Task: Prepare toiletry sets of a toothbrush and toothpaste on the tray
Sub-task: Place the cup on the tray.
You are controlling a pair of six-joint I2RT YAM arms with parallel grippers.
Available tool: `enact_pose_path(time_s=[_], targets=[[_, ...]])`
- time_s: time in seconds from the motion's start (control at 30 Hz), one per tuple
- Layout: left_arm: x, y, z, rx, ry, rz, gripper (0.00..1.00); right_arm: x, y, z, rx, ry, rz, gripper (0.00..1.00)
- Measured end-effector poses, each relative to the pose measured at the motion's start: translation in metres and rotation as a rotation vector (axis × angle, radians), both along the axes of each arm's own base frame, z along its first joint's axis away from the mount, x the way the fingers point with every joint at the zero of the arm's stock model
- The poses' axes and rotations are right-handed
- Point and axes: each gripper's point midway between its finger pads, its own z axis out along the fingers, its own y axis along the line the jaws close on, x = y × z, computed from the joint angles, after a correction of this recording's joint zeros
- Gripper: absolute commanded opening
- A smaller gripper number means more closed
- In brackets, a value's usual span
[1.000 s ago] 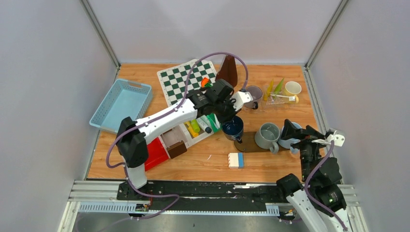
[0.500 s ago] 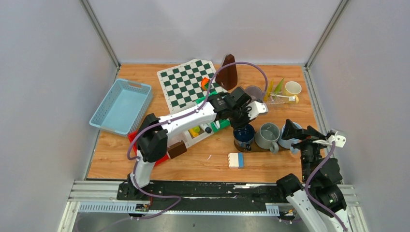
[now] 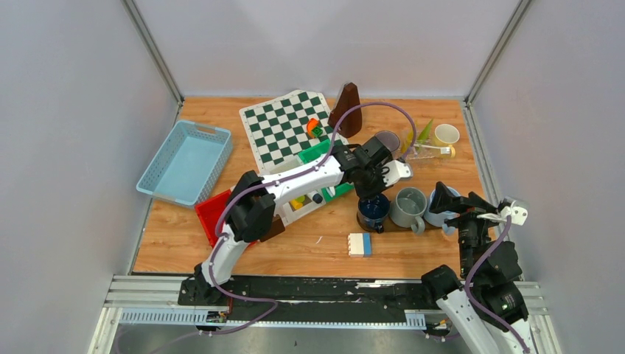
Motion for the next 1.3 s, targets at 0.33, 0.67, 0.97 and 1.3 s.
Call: enact_pose_path(time_s=[0.33, 0.67, 0.97, 1.3], targets=[[-0.008, -0.004, -0.006, 0.018, 0.013, -0.024, 0.11, 0.0, -0.001, 0.0, 0.001, 0.0, -0.005, 1.0], [-0.007, -0.008, -0.006, 0.019, 0.023, -0.02, 0.16, 0.0, -0.001, -0.001, 0.0, 0.001, -0.005, 1.0], [-0.006, -0.015, -0.003, 0.002, 0.033, -0.014, 0.34, 0.001, -0.001, -0.002, -0.002, 0.005, -0.005, 1.0], [-0.007, -0.021, 0.003, -0.024, 0.033, -0.009, 0.3, 0.001, 0.0, -0.003, -0.002, 0.006, -0.005, 1.0]])
